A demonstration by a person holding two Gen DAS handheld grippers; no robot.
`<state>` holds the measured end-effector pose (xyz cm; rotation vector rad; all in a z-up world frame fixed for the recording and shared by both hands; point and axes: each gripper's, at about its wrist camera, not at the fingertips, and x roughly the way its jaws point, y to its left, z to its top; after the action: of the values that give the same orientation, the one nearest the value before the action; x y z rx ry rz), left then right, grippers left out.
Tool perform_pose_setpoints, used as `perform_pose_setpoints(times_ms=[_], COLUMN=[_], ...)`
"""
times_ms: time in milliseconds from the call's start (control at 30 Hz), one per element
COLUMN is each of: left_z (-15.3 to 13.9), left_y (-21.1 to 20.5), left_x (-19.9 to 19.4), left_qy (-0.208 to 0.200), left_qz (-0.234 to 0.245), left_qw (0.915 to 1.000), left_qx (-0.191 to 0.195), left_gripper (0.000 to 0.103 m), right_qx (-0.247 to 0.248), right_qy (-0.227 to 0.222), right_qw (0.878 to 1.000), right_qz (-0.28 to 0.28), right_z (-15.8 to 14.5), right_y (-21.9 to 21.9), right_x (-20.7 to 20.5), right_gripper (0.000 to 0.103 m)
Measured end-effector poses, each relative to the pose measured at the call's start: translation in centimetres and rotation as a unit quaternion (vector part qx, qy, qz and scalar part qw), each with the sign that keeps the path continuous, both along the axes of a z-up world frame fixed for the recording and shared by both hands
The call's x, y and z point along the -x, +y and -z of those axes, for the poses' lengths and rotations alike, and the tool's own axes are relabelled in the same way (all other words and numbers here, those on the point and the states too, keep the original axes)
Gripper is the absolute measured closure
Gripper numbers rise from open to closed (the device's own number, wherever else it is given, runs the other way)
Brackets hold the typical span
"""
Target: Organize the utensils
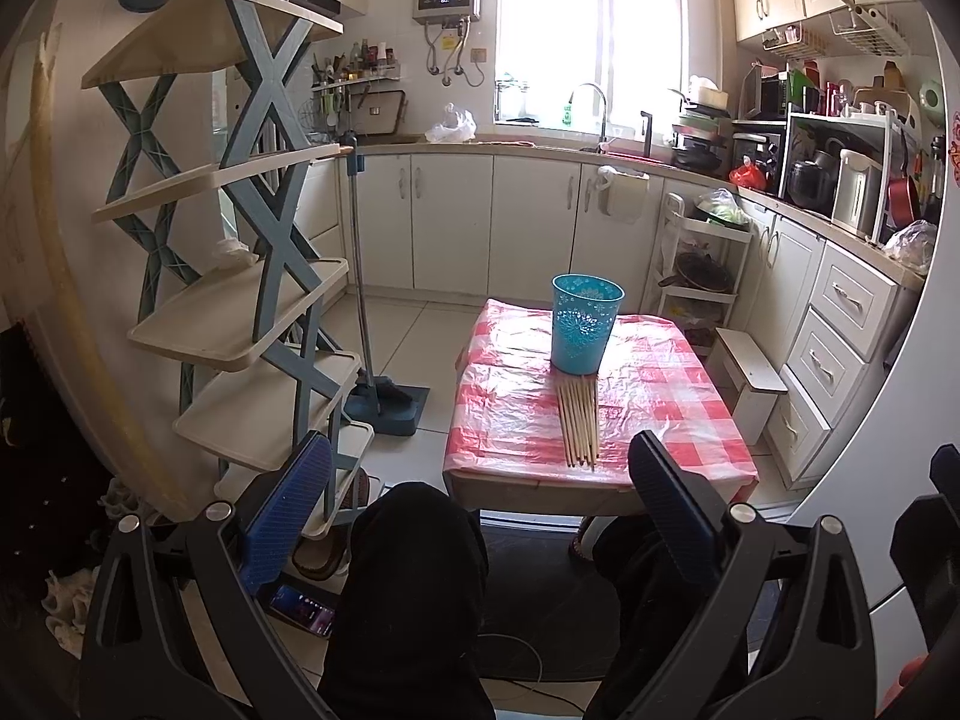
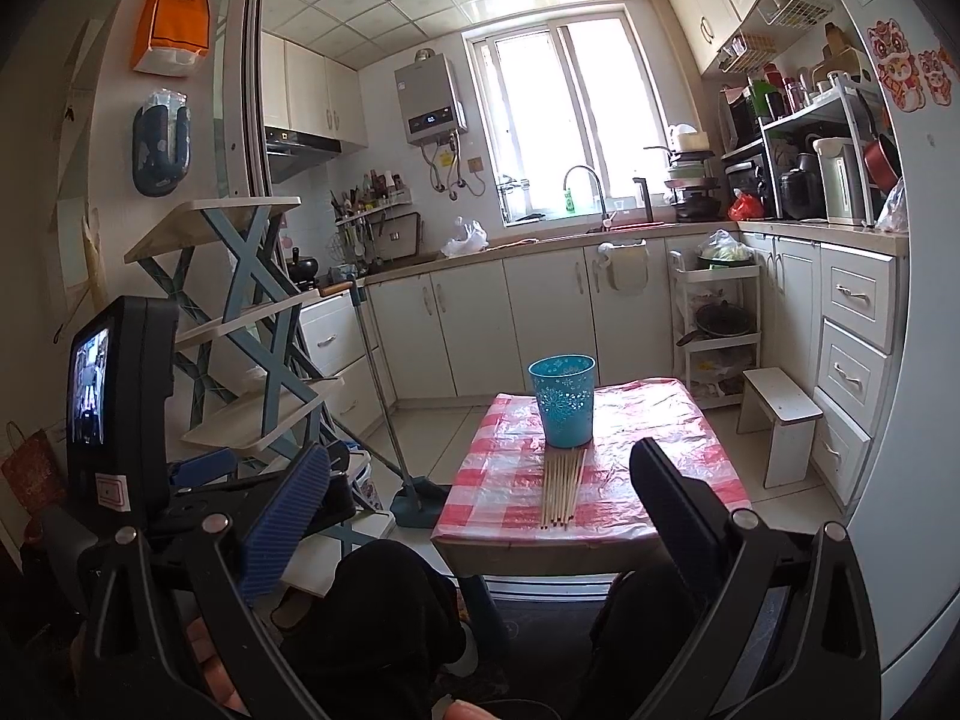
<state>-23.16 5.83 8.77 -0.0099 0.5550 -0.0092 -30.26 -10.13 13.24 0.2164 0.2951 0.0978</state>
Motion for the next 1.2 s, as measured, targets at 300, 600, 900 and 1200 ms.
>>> perform_pose_setpoints(times_ms=[300, 600, 900, 1200], left_z=[-0.04, -0.01, 0.14, 0.32], left_y=[-0.13, -0.31, -0.27, -0.03], left_x=[-0.02, -0.08, -0.15, -0.23], left_qy=[0.0, 0.0, 0.0, 0.001], left_qz=[0.001, 0.001, 0.001, 0.002], left_qw=[1.0, 1.0, 1.0, 1.0], left_qx=[0.002, 0.002, 0.003, 0.003], left_gripper=[0.008, 0.008, 0.008, 0.008], right_qx=[-0.001, -0.001, -0.001, -0.001], right_qy=[0.0, -0.001, -0.002, -0.003], right_qw=[1.0, 1.0, 1.0, 1.0], right_qz=[-0.004, -0.003, -0.003, -0.005], right_z=[-0.06, 0.07, 0.25, 0.4], right_y=[0.14, 0.11, 0.29, 0.2], right_x=[0.04, 0.0, -0.01, 0.13], right_gripper=[0.007, 0.007, 0.007, 0.007])
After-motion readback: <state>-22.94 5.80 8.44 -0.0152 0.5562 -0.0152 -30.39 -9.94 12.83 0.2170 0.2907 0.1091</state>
